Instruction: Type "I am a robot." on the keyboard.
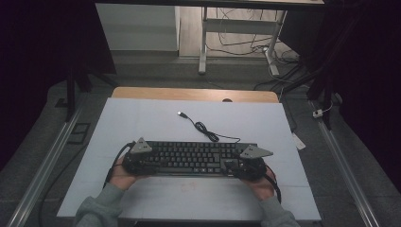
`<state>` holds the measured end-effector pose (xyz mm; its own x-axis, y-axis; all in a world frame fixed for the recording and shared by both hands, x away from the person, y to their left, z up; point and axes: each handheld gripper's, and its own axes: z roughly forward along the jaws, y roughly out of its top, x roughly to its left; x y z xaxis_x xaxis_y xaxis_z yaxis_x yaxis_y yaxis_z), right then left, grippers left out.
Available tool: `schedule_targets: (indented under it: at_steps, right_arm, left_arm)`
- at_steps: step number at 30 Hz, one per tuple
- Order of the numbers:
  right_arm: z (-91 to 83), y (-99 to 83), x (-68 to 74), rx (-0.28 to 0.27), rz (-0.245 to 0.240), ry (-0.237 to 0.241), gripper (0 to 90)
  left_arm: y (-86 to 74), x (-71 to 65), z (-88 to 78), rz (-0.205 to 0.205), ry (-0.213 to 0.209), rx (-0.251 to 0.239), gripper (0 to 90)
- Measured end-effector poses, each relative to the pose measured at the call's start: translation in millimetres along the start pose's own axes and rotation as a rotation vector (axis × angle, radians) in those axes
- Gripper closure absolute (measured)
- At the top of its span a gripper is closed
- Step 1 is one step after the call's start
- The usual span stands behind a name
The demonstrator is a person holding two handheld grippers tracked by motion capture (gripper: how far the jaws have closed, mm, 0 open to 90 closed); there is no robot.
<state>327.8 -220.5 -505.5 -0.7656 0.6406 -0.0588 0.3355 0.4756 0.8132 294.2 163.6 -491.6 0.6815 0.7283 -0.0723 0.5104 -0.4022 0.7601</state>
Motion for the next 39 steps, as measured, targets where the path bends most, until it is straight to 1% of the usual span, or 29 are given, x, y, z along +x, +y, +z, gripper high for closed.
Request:
schedule_targets:
  at_steps: [15,22,29,31,33,35,39]
  right_arm:
    - [0.5,-0.2,0.0,0.001,-0.003,-0.001,47.0]
    - [0.8,-0.3,0.0,0.002,-0.003,0.0,47.0]
    - [0.9,-0.4,-0.1,0.003,-0.004,0.0,47.0]
    - [0.8,-0.4,0.0,0.002,-0.004,0.0,47.0]
    - [0.9,-0.4,0.1,0.002,-0.005,0.0,47.0]
    - [1.0,-0.4,0.4,0.005,-0.001,0.001,47.0]
    - [1.4,-0.4,0.6,0.008,-0.002,0.001,46.9]
  left_arm:
    - [0.9,-7.7,5.3,0.035,-0.03,0.027,42.2]
    - [0.8,-12.3,9.1,0.053,-0.05,0.042,44.7]
    - [-0.4,-18.4,15.7,0.082,-0.069,0.071,49.2]
    - [-0.9,-19.8,17.7,0.086,-0.073,0.078,51.9]
    - [-1.3,-21.2,19.3,0.096,-0.073,0.086,56.4]
    - [-1.6,-22.7,21.1,0.108,-0.068,0.097,62.8]
    - [-3.1,-25.5,25.9,0.12,-0.064,0.113,78.7]
